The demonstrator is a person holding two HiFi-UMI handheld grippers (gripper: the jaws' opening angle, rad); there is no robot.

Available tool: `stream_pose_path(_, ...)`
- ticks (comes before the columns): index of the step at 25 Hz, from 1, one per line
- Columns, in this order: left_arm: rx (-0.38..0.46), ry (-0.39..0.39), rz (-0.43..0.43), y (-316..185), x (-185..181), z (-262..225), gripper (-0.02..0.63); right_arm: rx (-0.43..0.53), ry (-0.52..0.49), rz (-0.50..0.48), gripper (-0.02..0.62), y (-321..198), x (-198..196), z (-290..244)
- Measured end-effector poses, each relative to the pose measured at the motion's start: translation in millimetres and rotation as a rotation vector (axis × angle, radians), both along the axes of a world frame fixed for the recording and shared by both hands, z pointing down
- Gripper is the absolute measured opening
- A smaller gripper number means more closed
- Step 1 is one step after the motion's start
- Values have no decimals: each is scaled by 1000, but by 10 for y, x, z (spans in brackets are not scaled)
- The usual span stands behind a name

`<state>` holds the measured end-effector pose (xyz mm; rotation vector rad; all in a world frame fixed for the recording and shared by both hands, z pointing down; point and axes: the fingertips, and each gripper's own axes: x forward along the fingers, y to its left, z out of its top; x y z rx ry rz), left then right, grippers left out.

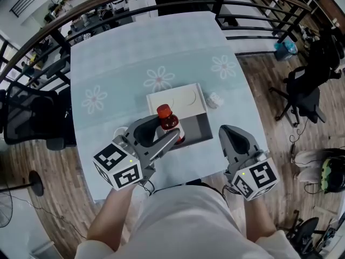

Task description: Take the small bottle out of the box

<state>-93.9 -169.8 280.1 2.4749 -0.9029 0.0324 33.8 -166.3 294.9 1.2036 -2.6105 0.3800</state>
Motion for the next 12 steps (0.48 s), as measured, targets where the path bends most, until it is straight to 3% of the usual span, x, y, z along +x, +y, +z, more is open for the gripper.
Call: stream_pose_path(12, -21, 4, 1, -4, 6, 77, 229, -14, 5, -8, 21, -19, -12, 51)
